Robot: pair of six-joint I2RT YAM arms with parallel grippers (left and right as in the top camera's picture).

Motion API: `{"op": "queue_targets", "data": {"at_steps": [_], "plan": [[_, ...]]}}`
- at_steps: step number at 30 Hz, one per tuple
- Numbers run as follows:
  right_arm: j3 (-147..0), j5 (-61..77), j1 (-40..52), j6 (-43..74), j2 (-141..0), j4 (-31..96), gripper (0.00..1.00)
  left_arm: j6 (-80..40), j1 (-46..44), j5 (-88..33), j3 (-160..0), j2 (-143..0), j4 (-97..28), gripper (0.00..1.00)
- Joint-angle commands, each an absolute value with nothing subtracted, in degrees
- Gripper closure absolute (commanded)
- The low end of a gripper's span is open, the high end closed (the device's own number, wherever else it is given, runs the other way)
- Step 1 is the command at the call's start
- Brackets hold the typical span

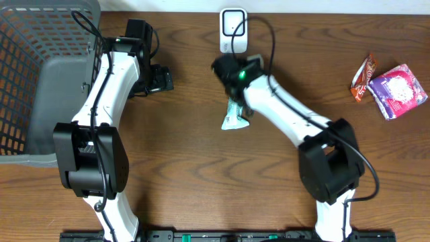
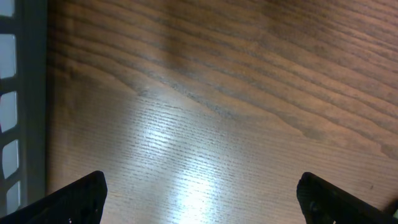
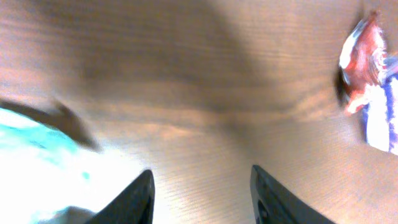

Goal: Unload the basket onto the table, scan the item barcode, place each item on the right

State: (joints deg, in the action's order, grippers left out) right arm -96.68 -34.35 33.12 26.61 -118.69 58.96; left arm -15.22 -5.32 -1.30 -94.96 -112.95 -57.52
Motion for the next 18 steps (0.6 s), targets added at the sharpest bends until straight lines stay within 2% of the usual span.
{"op": "queue_targets", "data": {"at_steps": [1, 4, 8, 11, 12, 18], "plan": [[-105.30, -11.84, 29.10, 21.10, -118.39, 62.13, 0.47, -15.33, -5.10, -0.58, -94.02, -112.84, -57.80, 0.02], [-106.41, 8.88, 25.98, 17.47, -118.39, 62.59, 0.46, -15.33, -5.10, -0.58, -94.02, -112.84, -57.80, 0.02], [-103.59, 18.31, 23.53, 17.52, -118.56, 62.22, 0.45, -15.33, -5.10, -0.58, -94.02, -112.84, -57.80, 0.02], [-99.85, 23.49, 22.94, 17.82, -118.56, 60.23, 0.34, -15.33, -5.10, -0.58, -94.02, -112.84, -57.80, 0.02], [-98.08, 25.61, 22.96, 18.46, -118.56, 58.98, 0.34, -15.33, -5.10, -0.58, -94.02, -112.84, -57.80, 0.02], [-87.13, 27.33, 22.85, 25.08, -118.56, 49.67, 0.45, -15.33, -5.10, -0.58, -94.02, -112.84, -57.80, 0.02]]}}
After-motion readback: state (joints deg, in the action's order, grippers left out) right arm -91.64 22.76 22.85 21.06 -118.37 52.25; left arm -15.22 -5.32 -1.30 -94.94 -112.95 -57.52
